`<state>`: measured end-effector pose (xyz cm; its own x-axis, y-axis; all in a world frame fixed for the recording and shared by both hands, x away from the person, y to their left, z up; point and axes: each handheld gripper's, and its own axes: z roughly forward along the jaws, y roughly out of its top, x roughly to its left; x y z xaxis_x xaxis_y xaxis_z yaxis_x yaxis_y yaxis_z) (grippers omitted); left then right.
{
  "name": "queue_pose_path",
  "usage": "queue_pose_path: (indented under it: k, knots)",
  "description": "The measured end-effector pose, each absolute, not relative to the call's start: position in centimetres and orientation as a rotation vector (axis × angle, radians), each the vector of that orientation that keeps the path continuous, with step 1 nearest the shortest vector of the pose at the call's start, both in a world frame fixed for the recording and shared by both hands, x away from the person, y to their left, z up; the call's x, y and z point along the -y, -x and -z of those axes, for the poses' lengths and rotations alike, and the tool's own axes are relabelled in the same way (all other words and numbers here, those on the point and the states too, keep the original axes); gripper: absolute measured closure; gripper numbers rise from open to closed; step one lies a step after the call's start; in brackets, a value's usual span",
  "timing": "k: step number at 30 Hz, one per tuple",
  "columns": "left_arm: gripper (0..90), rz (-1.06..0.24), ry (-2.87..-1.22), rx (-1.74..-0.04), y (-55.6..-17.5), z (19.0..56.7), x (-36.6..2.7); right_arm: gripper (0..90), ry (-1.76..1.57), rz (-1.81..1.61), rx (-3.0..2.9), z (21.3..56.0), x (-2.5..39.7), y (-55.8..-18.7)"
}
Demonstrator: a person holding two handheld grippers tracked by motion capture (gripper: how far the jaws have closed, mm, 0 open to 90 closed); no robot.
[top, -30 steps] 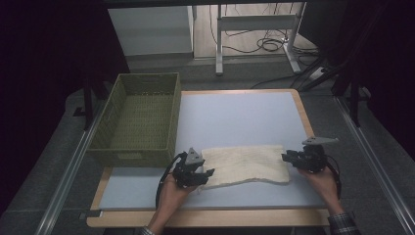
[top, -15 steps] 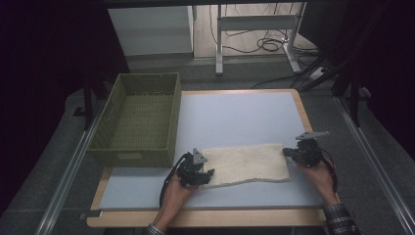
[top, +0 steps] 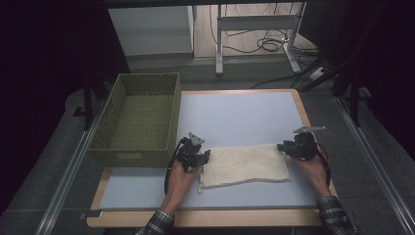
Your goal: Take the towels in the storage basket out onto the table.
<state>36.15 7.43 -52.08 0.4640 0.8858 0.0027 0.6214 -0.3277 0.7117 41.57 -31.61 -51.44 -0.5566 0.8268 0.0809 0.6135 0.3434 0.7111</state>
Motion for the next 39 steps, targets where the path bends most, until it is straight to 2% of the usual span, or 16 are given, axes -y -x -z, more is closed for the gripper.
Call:
queue_pose_path:
  k: [1, 2, 3, 4, 5, 8, 9, 17, 19, 21, 23, 27, 30, 32, 33, 39]
  knots:
    - [52.4, -0.498, -2.075, -1.276, -36.8, 52.5, -7.4, 67.0, -1.260, -1.029, -2.326, 51.8, 31.4, -41.4]
    - [53.2, -0.498, -2.075, -1.276, -36.8, 52.5, -7.4, 67.0, -1.260, -1.029, -2.326, 51.8, 31.4, -41.4]
    - [54.4, -0.461, -2.088, -1.282, -37.3, 53.0, -7.3, 80.7, -1.249, -1.026, -2.350, 51.7, 31.3, -41.2]
    - [58.1, -0.461, -2.088, -1.282, -37.3, 53.0, -7.3, 80.7, -1.249, -1.026, -2.350, 51.7, 31.3, -41.2]
    - [64.2, -0.399, -2.049, -1.264, -37.5, 53.4, -7.5, 86.0, -1.220, -1.018, -2.357, 51.6, 31.2, -41.0]
    - [81.0, -0.329, -2.048, -1.232, -37.6, 53.4, -7.5, 87.1, -1.196, -0.994, -2.350, 51.3, 31.2, -41.4]
    - [83.3, -0.325, -2.048, -1.222, -37.7, 53.4, -7.5, 87.1, -1.204, -0.995, -2.344, 51.2, 31.2, -41.6]
    - [84.2, -0.305, -2.025, -1.176, -37.7, 53.2, -6.6, 86.8, -1.223, -0.972, -2.297, 50.7, 31.6, -45.3]
    - [76.0, -0.331, -2.016, -1.168, -37.8, 53.1, -6.6, 86.0, -1.243, -0.966, -2.299, 50.9, 31.5, -45.9]
    - [67.1, -0.339, -2.046, -1.154, -38.1, 53.2, -6.6, 81.4, -1.252, -1.001, -2.284, 51.0, 31.6, -45.5]
    - [64.2, -0.354, -2.055, -1.151, -38.2, 53.3, -6.7, 79.2, -1.250, -1.007, -2.281, 51.0, 31.7, -45.4]
    - [51.1, -0.441, -2.101, -1.143, -38.4, 53.6, -6.9, 69.1, -1.262, -1.031, -2.281, 50.7, 32.5, -44.4]
    - [41.3, -0.462, -2.082, -1.142, -38.5, 53.9, -7.2, 62.2, -1.264, -1.059, -2.283, 50.5, 33.0, -43.6]
    - [36.3, -0.419, -2.036, -1.163, -38.7, 54.3, -7.7, 58.6, -1.263, -1.073, -2.290, 50.3, 33.3, -43.0]
    - [36.3, -0.420, -2.036, -1.160, -38.7, 54.3, -7.7, 55.6, -1.266, -1.098, -2.304, 50.2, 33.4, -42.3]
    - [35.7, -0.417, -2.030, -1.156, -38.6, 54.4, -7.7, 50.6, -1.208, -1.076, -2.335, 50.2, 32.8, -40.6]
